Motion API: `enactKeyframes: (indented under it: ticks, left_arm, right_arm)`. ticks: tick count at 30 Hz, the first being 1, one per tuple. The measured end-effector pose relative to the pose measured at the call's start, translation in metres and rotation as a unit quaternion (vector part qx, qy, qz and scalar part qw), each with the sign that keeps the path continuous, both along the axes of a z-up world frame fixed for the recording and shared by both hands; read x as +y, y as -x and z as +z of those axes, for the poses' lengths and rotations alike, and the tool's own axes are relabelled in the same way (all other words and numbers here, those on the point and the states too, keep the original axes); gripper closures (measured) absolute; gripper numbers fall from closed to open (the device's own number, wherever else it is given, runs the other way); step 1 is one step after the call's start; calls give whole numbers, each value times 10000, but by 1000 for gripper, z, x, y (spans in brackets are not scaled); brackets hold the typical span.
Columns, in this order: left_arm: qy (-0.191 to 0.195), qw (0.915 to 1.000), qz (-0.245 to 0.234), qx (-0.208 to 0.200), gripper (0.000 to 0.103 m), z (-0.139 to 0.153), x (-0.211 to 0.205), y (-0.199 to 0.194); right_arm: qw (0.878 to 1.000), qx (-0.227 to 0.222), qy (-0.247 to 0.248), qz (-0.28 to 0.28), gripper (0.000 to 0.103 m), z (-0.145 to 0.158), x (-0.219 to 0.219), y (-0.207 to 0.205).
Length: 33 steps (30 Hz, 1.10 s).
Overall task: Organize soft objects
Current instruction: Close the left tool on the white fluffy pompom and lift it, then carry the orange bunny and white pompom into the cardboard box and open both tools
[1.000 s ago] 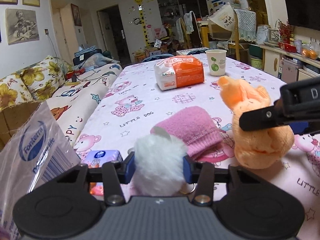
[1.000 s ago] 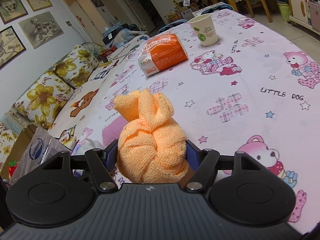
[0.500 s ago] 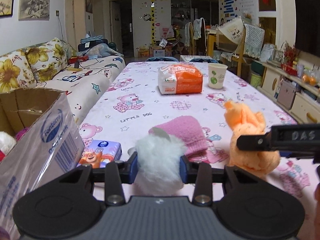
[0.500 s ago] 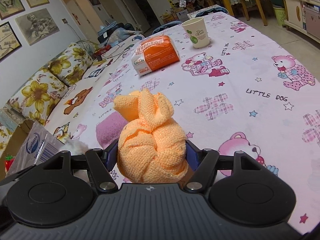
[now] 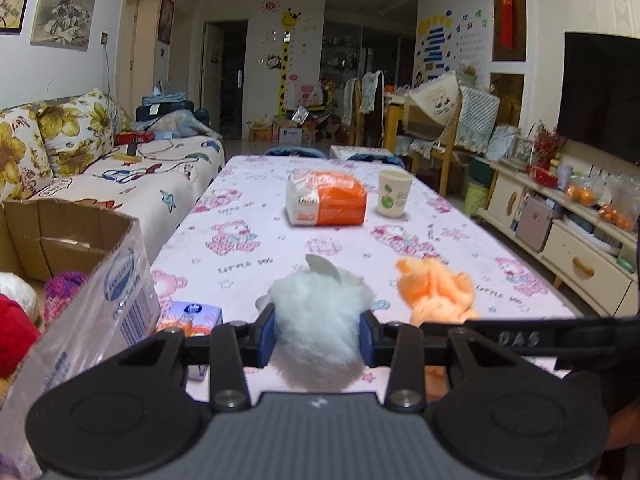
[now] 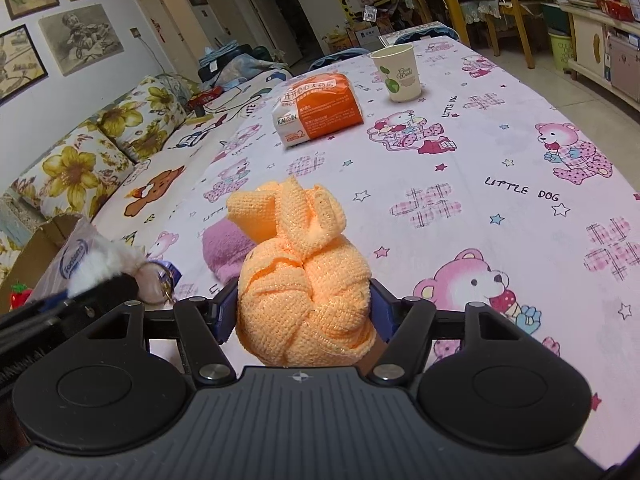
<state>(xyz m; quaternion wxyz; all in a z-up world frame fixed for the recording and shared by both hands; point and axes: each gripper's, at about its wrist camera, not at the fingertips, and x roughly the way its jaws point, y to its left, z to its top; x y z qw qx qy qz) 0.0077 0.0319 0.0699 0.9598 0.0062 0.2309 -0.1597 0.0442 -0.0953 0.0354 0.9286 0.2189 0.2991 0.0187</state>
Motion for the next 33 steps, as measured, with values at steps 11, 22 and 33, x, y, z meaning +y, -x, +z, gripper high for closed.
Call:
enactKeyframes:
  ticks: [11, 22, 33]
  left_arm:
    - [316, 9991, 56, -282, 64, 17, 19, 9]
    - [780, 9945, 368, -599, 64, 34, 54, 19]
    - [1292, 9838, 691, -1035, 64, 55, 93, 38]
  right_arm:
    - [9999, -128, 72, -89, 22, 7, 0, 2]
    - [9990, -389, 197, 125, 22, 16, 23, 6]
    - [9946, -878, 240, 498, 22, 42, 44, 6]
